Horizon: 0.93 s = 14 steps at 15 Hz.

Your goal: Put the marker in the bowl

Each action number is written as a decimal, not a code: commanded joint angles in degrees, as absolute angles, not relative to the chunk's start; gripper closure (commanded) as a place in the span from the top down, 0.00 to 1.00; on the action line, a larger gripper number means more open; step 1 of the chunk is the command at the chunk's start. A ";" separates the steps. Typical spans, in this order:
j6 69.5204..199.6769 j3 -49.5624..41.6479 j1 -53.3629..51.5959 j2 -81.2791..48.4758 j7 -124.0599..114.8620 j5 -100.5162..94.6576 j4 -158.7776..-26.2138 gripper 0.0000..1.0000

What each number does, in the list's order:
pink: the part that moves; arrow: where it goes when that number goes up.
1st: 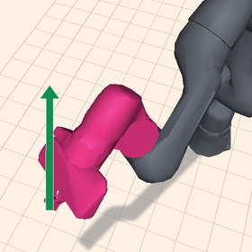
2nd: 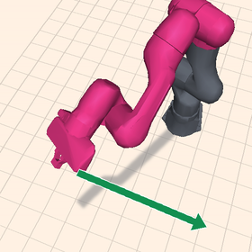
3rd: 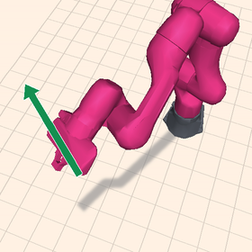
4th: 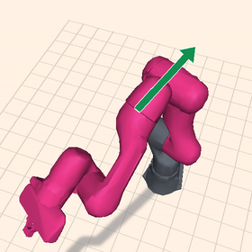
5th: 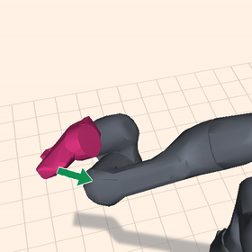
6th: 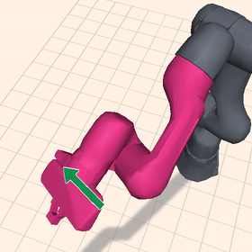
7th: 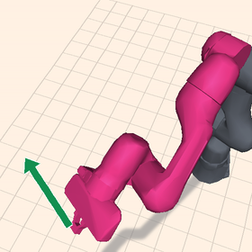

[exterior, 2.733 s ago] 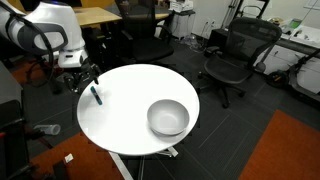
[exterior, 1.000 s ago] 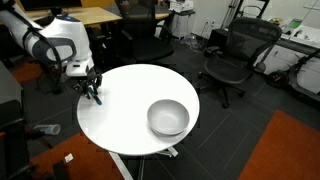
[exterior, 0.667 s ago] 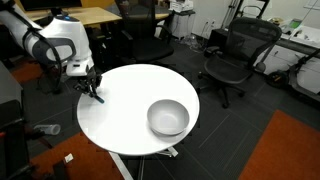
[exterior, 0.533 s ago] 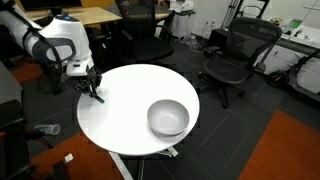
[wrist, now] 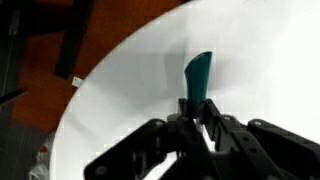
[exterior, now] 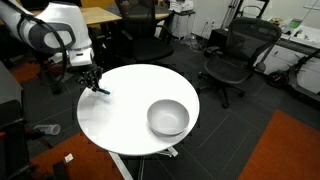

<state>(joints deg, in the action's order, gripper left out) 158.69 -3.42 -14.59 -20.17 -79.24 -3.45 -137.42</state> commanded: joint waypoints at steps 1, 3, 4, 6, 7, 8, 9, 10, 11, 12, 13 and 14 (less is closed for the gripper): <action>151.22 -3.95 -14.34 -12.58 -74.79 -6.60 -138.86 0.05; 146.43 -3.44 -13.64 -10.02 -72.92 -8.43 -138.16 0.05; 144.28 -2.98 -13.05 -8.83 -71.34 -8.98 -137.79 0.05; 140.63 -2.33 -11.78 -6.64 -68.00 -9.90 -136.98 0.05; 138.79 -2.26 -11.19 -5.51 -66.57 -10.51 -136.53 0.05; 137.27 -2.18 -10.61 -4.58 -65.43 -10.96 -136.11 0.05; 135.79 -2.18 -9.99 -3.67 -64.29 -11.60 -135.59 0.05; 134.57 -2.09 -9.28 -2.81 -62.89 -12.07 -135.04 0.05; 133.61 -2.07 -8.57 -2.20 -61.67 -12.62 -134.46 0.05; 132.83 -2.07 -7.81 -1.70 -59.95 -12.80 -133.76 0.05; 132.25 -2.12 -7.06 -1.42 -58.34 -13.17 -133.01 0.05; 132.04 -2.22 -6.32 -1.31 -56.77 -13.53 -132.28 0.05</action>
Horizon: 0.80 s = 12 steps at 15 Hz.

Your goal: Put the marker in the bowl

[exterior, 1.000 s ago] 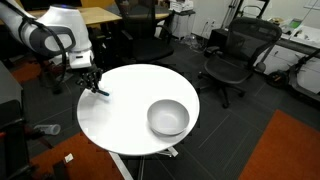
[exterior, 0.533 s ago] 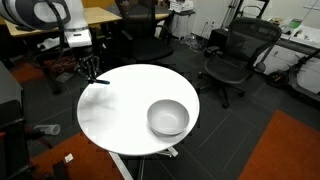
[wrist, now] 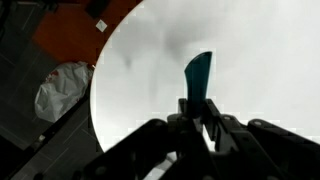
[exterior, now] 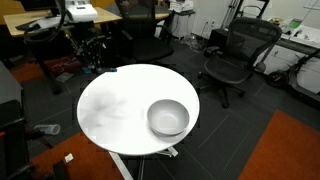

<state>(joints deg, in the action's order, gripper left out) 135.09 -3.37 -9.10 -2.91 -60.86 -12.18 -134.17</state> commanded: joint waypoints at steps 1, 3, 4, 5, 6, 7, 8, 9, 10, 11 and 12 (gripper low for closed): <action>131.76 -2.39 -5.52 -1.37 -55.38 -13.91 -131.43 0.05; 131.60 -2.83 -3.90 -1.74 -52.79 -14.69 -129.70 0.05; 131.47 -3.04 -3.15 -2.06 -52.07 -15.20 -128.80 0.05; 131.48 -3.33 -2.31 -2.30 -51.35 -15.60 -128.06 0.05; 131.31 -3.63 -1.52 -2.50 -50.96 -16.28 -127.25 0.05; 131.35 -3.87 -0.84 -2.72 -50.97 -16.90 -126.62 0.05; 131.50 -4.17 -0.14 -2.92 -50.35 -17.16 -125.99 0.05; 131.48 -4.54 0.52 -3.37 -50.28 -17.57 -125.23 0.05; 131.59 -4.88 1.10 -3.77 -50.08 -18.05 -124.63 0.05; 131.91 -5.25 1.74 -4.33 -49.77 -18.28 -124.01 0.05; 132.01 -5.63 2.19 -4.95 -50.18 -18.97 -123.42 0.05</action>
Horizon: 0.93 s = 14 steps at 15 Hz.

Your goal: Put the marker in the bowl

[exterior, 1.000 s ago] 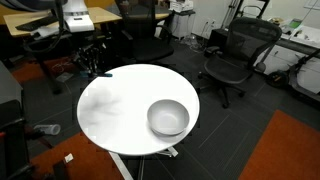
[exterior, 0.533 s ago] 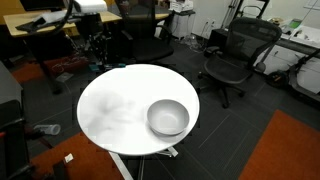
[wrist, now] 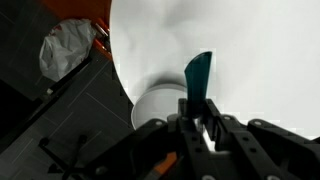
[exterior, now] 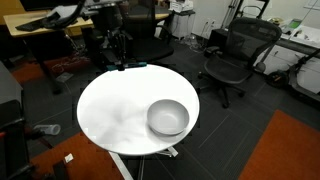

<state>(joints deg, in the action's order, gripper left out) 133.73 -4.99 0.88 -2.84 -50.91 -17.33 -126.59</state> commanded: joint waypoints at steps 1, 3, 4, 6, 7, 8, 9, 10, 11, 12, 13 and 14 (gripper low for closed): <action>132.29 -6.13 2.66 -5.80 -50.23 -19.42 -122.82 0.05; 132.65 -7.02 3.26 -7.34 -50.18 -19.88 -121.64 0.05; 132.68 -7.45 3.49 -8.24 -50.15 -20.06 -120.93 0.05; 132.85 -8.28 3.83 -10.13 -49.62 -19.69 -119.49 0.05; 133.03 -8.63 3.94 -11.03 -49.36 -19.43 -118.80 0.05; 133.06 -9.05 3.94 -12.03 -49.32 -19.50 -118.07 0.05; 133.26 -9.46 3.87 -12.94 -49.35 -19.68 -117.38 0.05; 133.40 -9.83 3.86 -13.87 -49.31 -19.56 -116.68 0.05; 133.82 -10.20 3.86 -14.87 -49.51 -19.65 -115.93 0.05; 134.10 -10.57 3.82 -15.79 -49.61 -19.71 -115.24 0.05; 134.31 -10.90 3.87 -16.82 -49.55 -19.41 -114.38 0.05; 134.38 -11.24 3.85 -17.77 -49.54 -19.30 -113.59 0.05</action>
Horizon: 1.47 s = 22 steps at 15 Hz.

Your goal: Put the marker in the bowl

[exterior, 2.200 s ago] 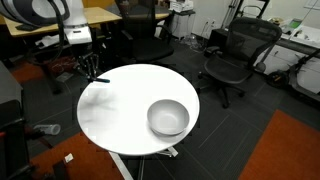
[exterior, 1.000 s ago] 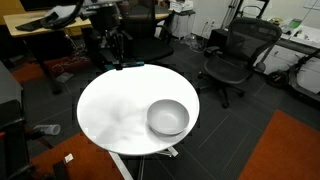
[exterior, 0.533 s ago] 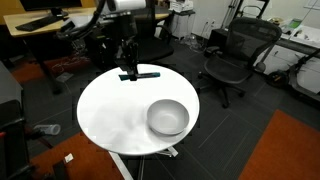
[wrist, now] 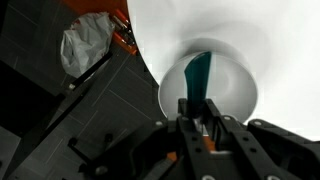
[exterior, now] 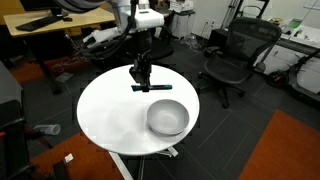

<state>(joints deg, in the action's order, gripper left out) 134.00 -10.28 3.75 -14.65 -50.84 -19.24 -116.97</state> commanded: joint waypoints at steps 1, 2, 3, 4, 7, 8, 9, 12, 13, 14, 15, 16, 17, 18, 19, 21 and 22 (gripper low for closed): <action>134.40 -11.51 3.93 -18.78 -49.37 -19.01 -112.72 0.05; 134.45 -11.79 4.02 -19.89 -49.21 -18.77 -111.81 0.05; 134.44 -11.99 4.07 -20.87 -49.05 -18.39 -111.00 0.05; 134.45 -12.22 4.06 -21.97 -48.98 -18.27 -110.13 0.05; 134.44 -12.54 4.04 -25.03 -48.67 -17.64 -107.91 0.05; 134.51 -12.60 4.02 -26.08 -48.67 -17.44 -107.24 0.05; 134.49 -12.60 4.03 -27.12 -48.54 -17.16 -106.59 0.05; 134.52 -12.69 4.11 -30.05 -48.30 -16.54 -104.61 0.05; 134.55 -12.78 4.13 -30.92 -48.30 -16.38 -103.94 0.05; 134.64 -12.81 4.23 -31.72 -48.31 -16.01 -103.23 0.05; 134.63 -12.89 4.30 -32.48 -48.28 -15.67 -102.48 0.05; 134.69 -13.01 4.36 -33.20 -48.29 -15.26 -101.74 0.05; 134.53 -13.10 4.44 -33.86 -48.22 -14.67 -100.95 0.05; 134.46 -13.25 4.49 -34.49 -48.26 -14.15 -100.21 0.05; 134.41 -13.28 4.62 -35.07 -48.11 -13.62 -99.50 0.05; 134.30 -13.36 4.75 -35.96 -48.14 -12.48 -98.42 0.44; 134.30 -13.38 4.80 -36.20 -48.09 -11.93 -98.11 0.45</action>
<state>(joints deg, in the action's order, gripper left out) 134.26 -13.00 4.53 -34.64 -50.63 -14.37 -100.62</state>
